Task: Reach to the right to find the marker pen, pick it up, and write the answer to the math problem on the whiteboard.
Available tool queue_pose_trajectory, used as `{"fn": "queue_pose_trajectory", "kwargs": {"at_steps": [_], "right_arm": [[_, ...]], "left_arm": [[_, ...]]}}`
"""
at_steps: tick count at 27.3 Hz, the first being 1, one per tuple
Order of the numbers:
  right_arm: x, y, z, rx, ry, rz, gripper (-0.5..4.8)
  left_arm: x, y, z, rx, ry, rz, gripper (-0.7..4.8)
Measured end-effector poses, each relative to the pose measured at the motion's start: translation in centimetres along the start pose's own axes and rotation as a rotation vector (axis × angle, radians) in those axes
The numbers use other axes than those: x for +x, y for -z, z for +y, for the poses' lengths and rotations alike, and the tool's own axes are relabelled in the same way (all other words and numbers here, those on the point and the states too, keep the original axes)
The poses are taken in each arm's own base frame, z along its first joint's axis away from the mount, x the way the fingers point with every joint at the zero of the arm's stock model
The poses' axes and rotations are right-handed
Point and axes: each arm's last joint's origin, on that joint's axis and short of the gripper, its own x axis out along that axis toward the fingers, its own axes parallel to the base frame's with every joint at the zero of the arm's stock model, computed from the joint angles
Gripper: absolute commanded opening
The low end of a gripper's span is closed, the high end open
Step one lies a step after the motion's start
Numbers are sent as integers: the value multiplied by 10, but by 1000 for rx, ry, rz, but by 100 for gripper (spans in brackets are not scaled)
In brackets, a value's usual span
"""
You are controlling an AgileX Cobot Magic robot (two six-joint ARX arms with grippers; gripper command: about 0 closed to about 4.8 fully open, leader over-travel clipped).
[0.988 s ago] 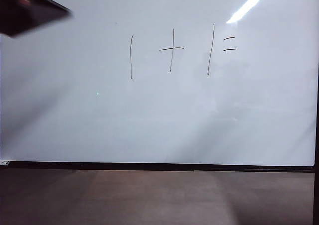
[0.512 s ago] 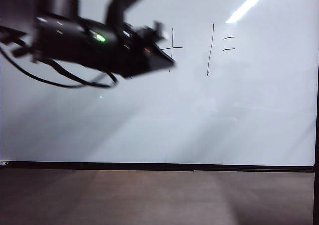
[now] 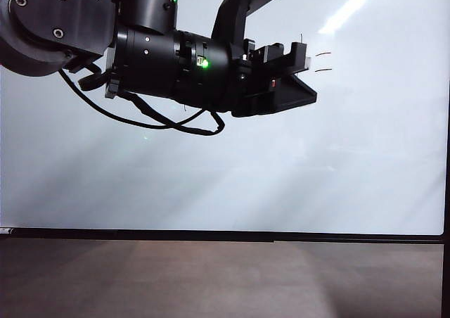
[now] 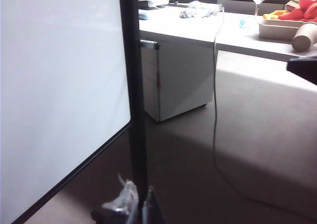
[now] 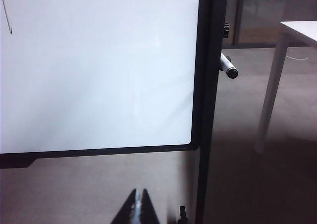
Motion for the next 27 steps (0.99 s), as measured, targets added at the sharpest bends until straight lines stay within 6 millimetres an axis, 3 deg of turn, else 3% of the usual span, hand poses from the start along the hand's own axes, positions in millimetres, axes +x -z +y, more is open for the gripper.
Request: {"fn": "queue_pose_trajectory", "kwargs": {"at_steps": [27], "right_arm": [[0,0,-2,3,60,-3,-5]], "left_arm": [[0,0,0,0,-7,4,27]]}}
